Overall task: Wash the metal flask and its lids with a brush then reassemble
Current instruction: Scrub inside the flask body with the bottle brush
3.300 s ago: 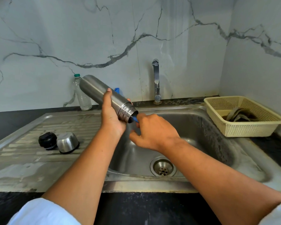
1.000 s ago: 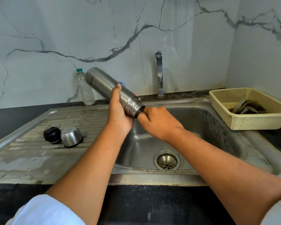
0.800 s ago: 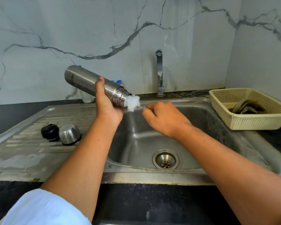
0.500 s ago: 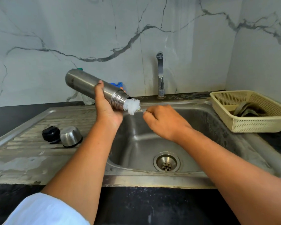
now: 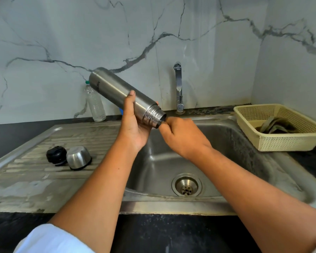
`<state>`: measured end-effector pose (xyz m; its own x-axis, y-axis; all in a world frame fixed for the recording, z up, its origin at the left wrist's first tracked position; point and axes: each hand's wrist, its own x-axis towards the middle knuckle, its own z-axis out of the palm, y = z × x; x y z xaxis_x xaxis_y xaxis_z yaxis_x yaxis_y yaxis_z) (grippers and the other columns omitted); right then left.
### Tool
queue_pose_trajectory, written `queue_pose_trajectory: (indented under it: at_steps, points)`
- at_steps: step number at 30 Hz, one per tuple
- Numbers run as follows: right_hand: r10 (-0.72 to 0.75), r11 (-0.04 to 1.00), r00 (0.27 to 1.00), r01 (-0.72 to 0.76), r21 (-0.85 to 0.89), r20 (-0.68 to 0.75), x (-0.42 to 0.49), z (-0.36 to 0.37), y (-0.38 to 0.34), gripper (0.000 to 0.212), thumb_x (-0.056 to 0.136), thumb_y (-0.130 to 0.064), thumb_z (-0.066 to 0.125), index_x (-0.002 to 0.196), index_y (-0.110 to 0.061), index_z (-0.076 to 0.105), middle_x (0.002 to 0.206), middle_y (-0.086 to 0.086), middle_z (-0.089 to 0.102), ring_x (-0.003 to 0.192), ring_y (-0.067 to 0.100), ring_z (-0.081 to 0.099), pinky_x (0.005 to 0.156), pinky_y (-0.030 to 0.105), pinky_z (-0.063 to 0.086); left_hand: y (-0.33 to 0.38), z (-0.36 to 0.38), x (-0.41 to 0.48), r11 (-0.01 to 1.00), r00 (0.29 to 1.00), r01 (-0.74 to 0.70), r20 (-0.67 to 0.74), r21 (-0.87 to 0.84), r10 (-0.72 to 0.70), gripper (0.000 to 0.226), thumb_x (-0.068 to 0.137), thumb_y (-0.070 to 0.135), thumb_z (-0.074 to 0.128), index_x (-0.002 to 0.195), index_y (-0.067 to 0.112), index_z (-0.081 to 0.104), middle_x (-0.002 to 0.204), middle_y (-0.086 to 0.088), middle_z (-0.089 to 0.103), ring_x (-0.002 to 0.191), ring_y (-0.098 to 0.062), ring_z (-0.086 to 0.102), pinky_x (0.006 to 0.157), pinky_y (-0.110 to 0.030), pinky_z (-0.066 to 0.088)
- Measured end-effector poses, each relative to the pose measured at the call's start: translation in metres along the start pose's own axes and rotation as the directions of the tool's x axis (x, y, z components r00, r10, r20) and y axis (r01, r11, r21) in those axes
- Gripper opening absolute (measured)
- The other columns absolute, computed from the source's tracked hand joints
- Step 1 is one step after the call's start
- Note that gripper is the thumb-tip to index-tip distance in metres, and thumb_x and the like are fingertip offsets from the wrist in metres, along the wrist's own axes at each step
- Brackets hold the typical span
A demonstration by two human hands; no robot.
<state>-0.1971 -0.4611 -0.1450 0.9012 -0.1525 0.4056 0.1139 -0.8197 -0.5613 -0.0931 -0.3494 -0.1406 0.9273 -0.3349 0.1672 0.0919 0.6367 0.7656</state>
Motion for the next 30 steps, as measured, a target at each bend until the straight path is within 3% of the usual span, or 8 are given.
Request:
queue_pose_trajectory:
  at_steps: [5, 8, 10, 14, 18, 22, 26, 30]
  points:
    - [0.025, 0.955, 0.989, -0.066, -0.288, -0.144, 0.0, -0.004, 0.02, 0.034, 0.102, -0.044, 0.038, 0.104, -0.019, 0.06, 0.069, 0.0, 0.049, 0.063, 0.027, 0.052, 0.056, 0.035, 0.04, -0.011, -0.001, 0.0, 0.954, 0.984, 0.122, -0.158, 0.273, -0.08, 0.054, 0.092, 0.064, 0.063, 0.118, 0.016, 0.063, 0.113, -0.009, 0.075, 0.109, -0.023, 0.071, 0.092, -0.04, 0.058]
    - [0.046, 0.92, 0.991, -0.092, -0.38, -0.129, 0.002, -0.005, 0.026, 0.034, 0.102, -0.043, 0.04, 0.111, -0.017, 0.06, 0.064, -0.003, 0.04, 0.053, 0.02, 0.041, 0.053, 0.034, 0.034, -0.009, -0.002, 0.003, 0.966, 0.964, 0.14, -0.252, 0.217, -0.084, 0.032, 0.097, 0.039, 0.07, 0.109, 0.011, 0.06, 0.111, -0.014, 0.072, 0.105, -0.026, 0.07, 0.083, -0.038, 0.06]
    - [0.044, 0.912, 0.995, -0.078, -0.402, -0.095, 0.003, -0.004, 0.026, 0.035, 0.102, -0.043, 0.04, 0.112, -0.017, 0.061, 0.068, -0.002, 0.045, 0.06, 0.025, 0.048, 0.057, 0.035, 0.038, -0.004, -0.003, 0.003, 0.978, 0.958, 0.165, -0.254, 0.127, -0.129, 0.042, 0.094, 0.036, 0.074, 0.121, 0.008, 0.058, 0.115, -0.019, 0.069, 0.107, -0.03, 0.068, 0.093, -0.046, 0.058]
    - [0.008, 0.937, 1.0, -0.006, -0.35, 0.004, 0.002, 0.003, 0.019, 0.03, 0.101, -0.043, 0.039, 0.101, -0.02, 0.059, 0.084, 0.004, 0.057, 0.072, 0.029, 0.053, 0.064, 0.036, 0.042, 0.0, -0.005, 0.006, 0.985, 0.959, 0.158, -0.226, -0.072, -0.17, 0.061, 0.085, 0.053, 0.079, 0.121, 0.009, 0.059, 0.115, -0.018, 0.071, 0.106, -0.035, 0.071, 0.095, -0.058, 0.057]
    - [-0.075, 0.968, 0.994, 0.092, -0.233, 0.084, 0.0, 0.007, 0.011, 0.032, 0.1, -0.04, 0.04, 0.073, -0.023, 0.044, 0.071, 0.0, 0.05, 0.065, 0.025, 0.051, 0.054, 0.032, 0.032, 0.008, -0.017, 0.009, 0.985, 0.957, 0.019, -0.282, -0.173, -0.068, 0.064, 0.078, 0.055, 0.084, 0.121, 0.011, 0.064, 0.099, -0.012, 0.075, 0.084, -0.03, 0.076, 0.077, -0.048, 0.063]
    - [-0.111, 0.976, 0.99, 0.126, -0.178, 0.089, -0.003, 0.002, 0.01, 0.038, 0.099, -0.036, 0.042, 0.065, -0.02, 0.044, 0.062, 0.001, 0.049, 0.056, 0.019, 0.046, 0.05, 0.031, 0.026, 0.025, -0.026, 0.012, 0.958, 0.961, -0.096, -0.278, -0.27, 0.018, 0.04, 0.089, 0.046, 0.072, 0.098, 0.007, 0.065, 0.075, -0.009, 0.068, 0.062, -0.024, 0.069, 0.065, -0.034, 0.061]
    - [-0.111, 0.984, 0.986, 0.126, -0.123, 0.124, -0.001, 0.013, 0.0, 0.035, 0.099, -0.037, 0.042, 0.066, -0.026, 0.04, 0.067, 0.0, 0.05, 0.061, 0.022, 0.049, 0.055, 0.032, 0.033, 0.002, -0.017, 0.009, 0.991, 0.976, -0.049, -0.219, -0.126, 0.02, 0.05, 0.088, 0.05, 0.071, 0.115, 0.01, 0.061, 0.084, -0.012, 0.066, 0.071, -0.025, 0.068, 0.07, -0.035, 0.06]
    - [-0.105, 0.99, 0.988, 0.115, -0.082, 0.113, -0.003, -0.002, 0.007, 0.037, 0.1, -0.033, 0.042, 0.064, -0.024, 0.041, 0.063, 0.001, 0.05, 0.058, 0.019, 0.045, 0.05, 0.031, 0.028, 0.017, -0.016, 0.009, 0.976, 0.974, -0.098, -0.219, -0.193, 0.054, 0.054, 0.089, 0.049, 0.071, 0.121, 0.007, 0.061, 0.084, -0.011, 0.069, 0.071, -0.024, 0.071, 0.068, -0.035, 0.061]
